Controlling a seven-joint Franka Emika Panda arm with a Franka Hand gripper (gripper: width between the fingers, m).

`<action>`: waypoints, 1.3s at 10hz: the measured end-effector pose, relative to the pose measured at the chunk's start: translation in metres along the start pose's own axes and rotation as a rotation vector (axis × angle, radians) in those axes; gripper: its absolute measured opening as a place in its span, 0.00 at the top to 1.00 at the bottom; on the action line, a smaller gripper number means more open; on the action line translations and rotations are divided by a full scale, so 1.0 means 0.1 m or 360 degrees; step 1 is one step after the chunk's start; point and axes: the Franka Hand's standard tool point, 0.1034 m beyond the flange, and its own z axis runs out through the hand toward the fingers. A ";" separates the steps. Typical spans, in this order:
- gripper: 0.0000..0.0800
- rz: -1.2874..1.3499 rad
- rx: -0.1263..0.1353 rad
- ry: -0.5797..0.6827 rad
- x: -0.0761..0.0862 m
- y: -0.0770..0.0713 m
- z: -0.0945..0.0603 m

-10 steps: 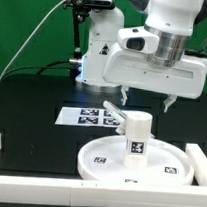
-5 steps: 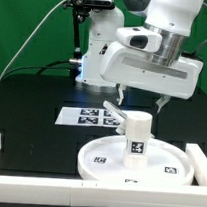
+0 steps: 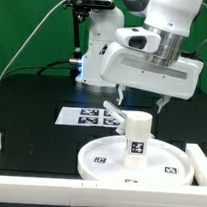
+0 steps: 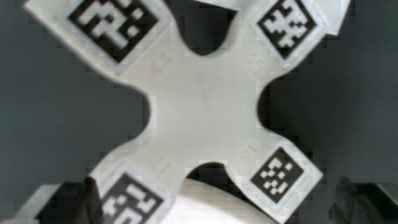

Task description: Assemble round table

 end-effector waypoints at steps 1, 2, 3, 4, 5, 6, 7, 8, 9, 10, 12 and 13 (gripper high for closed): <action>0.19 0.0077 0.0004 0.0043 -0.04 -0.09 0.05; 0.19 0.0061 0.0028 0.0097 -0.06 -0.15 0.11; 0.19 0.0045 0.0041 0.0107 -0.11 -0.18 0.17; 0.19 0.0054 0.0045 0.0097 -0.09 -0.17 0.16; 0.19 0.0055 0.0051 0.0096 -0.09 -0.18 0.16; 0.19 0.0062 0.0056 0.0091 -0.09 -0.18 0.17; 0.19 0.0043 0.0051 0.0083 -0.11 -0.18 0.19; 0.19 -0.0003 0.0024 0.0048 -0.16 -0.19 0.25; 0.19 -0.0116 -0.0002 0.0001 -0.17 -0.10 0.25; 0.19 -0.0150 -0.0013 -0.0010 -0.15 0.02 0.23; 0.19 -0.0149 -0.0009 0.0004 -0.16 0.15 0.30; 0.19 -0.0127 0.0002 -0.0005 -0.16 0.19 0.31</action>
Offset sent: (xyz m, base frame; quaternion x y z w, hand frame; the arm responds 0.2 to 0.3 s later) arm 0.0000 0.0000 0.0000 0.0000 0.0000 0.0000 1.0000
